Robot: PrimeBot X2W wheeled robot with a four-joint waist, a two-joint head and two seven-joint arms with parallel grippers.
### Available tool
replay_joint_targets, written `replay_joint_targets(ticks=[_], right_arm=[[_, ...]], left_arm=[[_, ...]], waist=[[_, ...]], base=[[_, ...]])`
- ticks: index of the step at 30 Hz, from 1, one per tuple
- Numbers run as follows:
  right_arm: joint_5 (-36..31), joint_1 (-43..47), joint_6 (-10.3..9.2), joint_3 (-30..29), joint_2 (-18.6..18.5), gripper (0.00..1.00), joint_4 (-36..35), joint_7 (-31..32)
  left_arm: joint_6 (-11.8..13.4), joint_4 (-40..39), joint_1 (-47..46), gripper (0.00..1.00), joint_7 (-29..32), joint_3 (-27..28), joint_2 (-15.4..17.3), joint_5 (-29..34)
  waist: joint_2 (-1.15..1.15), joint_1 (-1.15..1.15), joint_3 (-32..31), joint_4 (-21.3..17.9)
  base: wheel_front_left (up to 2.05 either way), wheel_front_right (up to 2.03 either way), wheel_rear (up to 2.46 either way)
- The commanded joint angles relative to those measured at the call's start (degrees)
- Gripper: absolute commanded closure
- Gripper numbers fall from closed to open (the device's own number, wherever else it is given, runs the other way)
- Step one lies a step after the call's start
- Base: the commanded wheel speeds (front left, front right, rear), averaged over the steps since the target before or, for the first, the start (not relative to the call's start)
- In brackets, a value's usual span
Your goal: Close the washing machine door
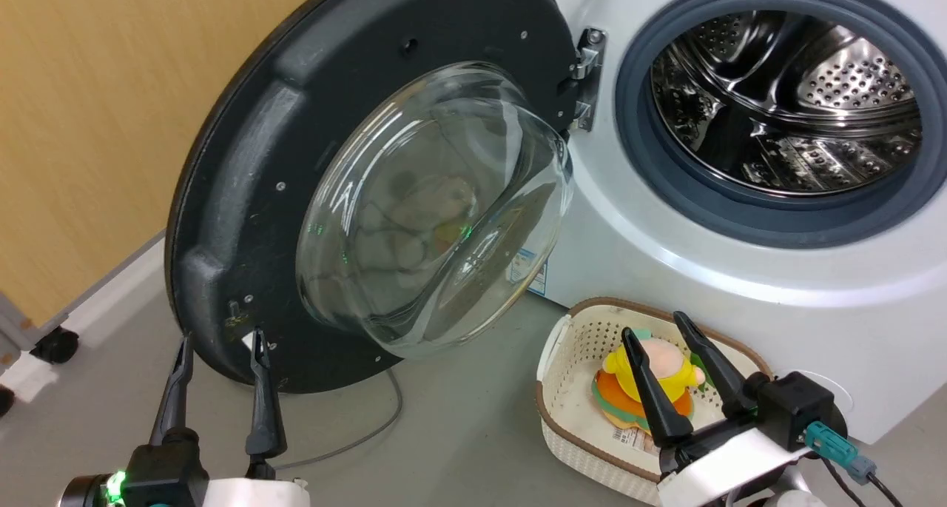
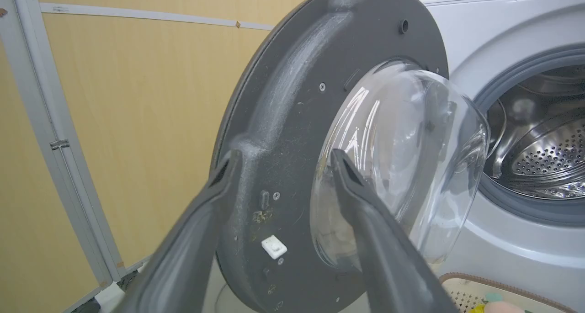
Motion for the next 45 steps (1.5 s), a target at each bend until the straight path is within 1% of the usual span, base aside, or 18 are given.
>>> replay_joint_targets(ticks=[1,22,23,24,25,26,33,36,38,42,44,45], right_arm=[[0.47,-0.87,0.04,0.36,-0.38,0.0,0.32,-0.7],[2.76,-1.11,0.05,2.06,-0.62,0.0,1.18,-3.18],[2.7,-1.07,0.05,2.04,-0.64,0.0,1.16,-3.18],[2.63,-1.04,0.05,2.04,-0.66,0.0,1.14,-3.18],[2.58,-1.0,0.05,2.04,-0.65,0.0,1.13,-3.18],[2.54,-0.96,0.05,2.02,-0.65,0.0,1.1,-3.18],[2.21,-0.36,0.05,1.51,-0.57,0.0,0.72,-3.18],[2.02,0.2,0.05,1.03,-0.53,0.0,0.32,-3.18],[1.79,0.72,0.05,0.65,-0.51,0.0,0.02,-3.18],[1.24,1.99,0.05,-0.46,-0.35,0.0,-0.63,-3.18],[0.88,2.53,0.05,-0.96,-0.28,0.0,-1.0,-3.18],[0.81,2.85,0.05,-1.31,-0.17,0.0,-0.99,-3.18]], left_arm=[[0.34,-0.45,0.91,0.0,-0.58,0.26,0.03,-0.22],[1.08,-1.6,1.82,0.0,-3.06,0.87,-0.01,-0.63],[1.02,-1.6,1.8,0.44,-3.06,0.85,-0.02,-0.65],[0.95,-1.61,1.8,0.62,-3.06,0.84,-0.02,-0.65],[0.87,-1.64,1.82,0.89,-3.06,0.86,-0.02,-0.67],[0.8,-1.71,1.9,1.0,-3.06,0.85,-0.03,-0.68],[-0.37,-2.52,1.27,1.0,-3.06,1.38,0.05,-1.65],[-1.79,-2.95,-0.34,1.0,-3.06,2.98,0.75,-3.47],[-3.34,-2.57,-2.28,1.0,-3.06,4.79,1.9,-5.53],[-6.91,0.47,-7.19,1.0,-2.62,8.68,5.49,-10.95],[-8.42,2.82,-10.63,1.0,-0.62,10.9,7.44,-14.75],[-9.21,4.32,-12.37,1.0,0.92,11.49,8.93,-16.07]], waist=[[0.0,-0.01,-0.02,0.35],[0.0,-0.01,0.12,5.38],[0.0,-0.01,0.14,5.39],[0.0,-0.01,0.14,5.39],[0.0,-0.01,0.13,5.39],[0.0,-0.01,0.15,5.41],[0.0,-0.01,0.37,5.57],[0.0,-0.01,0.56,5.67],[0.0,-0.01,0.73,5.77],[0.0,-0.01,1.35,5.93],[0.0,-0.01,1.9,5.93],[0.0,-0.01,2.14,5.91]], base=[[0.0,0.0,0.0],[0.0,0.0,0.0],[0.0,0.0,0.0],[0.0,0.0,0.0],[0.0,0.0,0.0],[0.0,0.0,0.0],[0.0,0.0,0.0],[0.0,0.0,0.0],[0.0,0.0,0.0],[0.0,0.0,0.0],[0.0,0.0,0.0],[0.0,0.0,0.0]])
